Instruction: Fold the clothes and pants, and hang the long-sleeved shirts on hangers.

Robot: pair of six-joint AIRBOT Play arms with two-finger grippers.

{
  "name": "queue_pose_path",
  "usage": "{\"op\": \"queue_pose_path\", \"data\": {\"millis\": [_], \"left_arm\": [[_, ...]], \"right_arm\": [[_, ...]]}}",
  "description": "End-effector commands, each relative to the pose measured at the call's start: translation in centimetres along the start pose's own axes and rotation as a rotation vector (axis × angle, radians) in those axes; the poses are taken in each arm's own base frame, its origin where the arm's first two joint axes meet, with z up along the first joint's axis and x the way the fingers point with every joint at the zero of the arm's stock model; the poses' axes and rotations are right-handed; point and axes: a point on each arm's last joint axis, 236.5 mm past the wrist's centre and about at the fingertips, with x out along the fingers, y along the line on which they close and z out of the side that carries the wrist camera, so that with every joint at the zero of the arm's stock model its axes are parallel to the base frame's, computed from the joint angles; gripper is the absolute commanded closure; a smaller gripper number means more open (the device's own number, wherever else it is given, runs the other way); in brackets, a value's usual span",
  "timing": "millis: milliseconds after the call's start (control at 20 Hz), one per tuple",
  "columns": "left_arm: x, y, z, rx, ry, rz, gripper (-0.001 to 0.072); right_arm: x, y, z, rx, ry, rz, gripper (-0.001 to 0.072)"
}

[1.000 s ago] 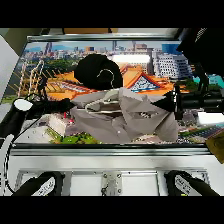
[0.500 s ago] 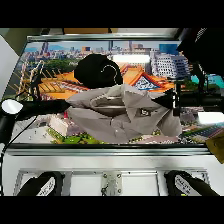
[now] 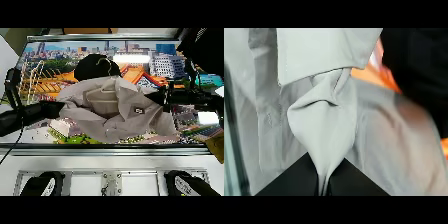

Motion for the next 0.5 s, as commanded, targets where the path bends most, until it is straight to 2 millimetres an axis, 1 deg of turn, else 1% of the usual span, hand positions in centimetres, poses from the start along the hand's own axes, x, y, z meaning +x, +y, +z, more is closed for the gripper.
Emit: {"op": "queue_pose_path", "data": {"millis": [0,50,150,200,250,300,400,450], "left_arm": [[-1.7,-1.9,-2.5,0.041,0.026,0.008,0.0694],[-1.7,-2.5,-3.2,0.037,0.027,-0.003,0.0694],[-1.3,-3.5,-5.3,-0.002,0.051,-0.042,0.0694],[-1.0,-4.0,-6.4,-0.004,0.060,-0.063,0.0694],[-0.8,-4.6,-7.0,0.002,0.056,-0.084,0.0693],[-0.8,-5.3,-7.1,0.010,0.034,-0.111,0.0693],[-1.1,-6.8,-6.1,0.034,-0.032,-0.159,0.0691],[-1.2,-7.4,-5.6,0.043,-0.058,-0.180,0.0518]], "right_arm": [[1.0,-0.3,4.8,0.087,-0.190,-0.029,0.0708],[1.2,-0.2,5.6,0.120,-0.223,-0.027,0.0708],[1.5,-0.2,7.1,0.170,-0.278,-0.032,0.0708],[1.6,0.1,7.7,0.171,-0.297,-0.034,0.0708],[1.6,0.4,8.1,0.165,-0.306,-0.038,0.0708],[1.6,0.8,8.5,0.155,-0.311,-0.039,0.0708],[1.3,1.5,9.2,0.141,-0.322,-0.045,0.0708],[1.0,1.8,9.5,0.131,-0.328,-0.045,0.0708]]}}
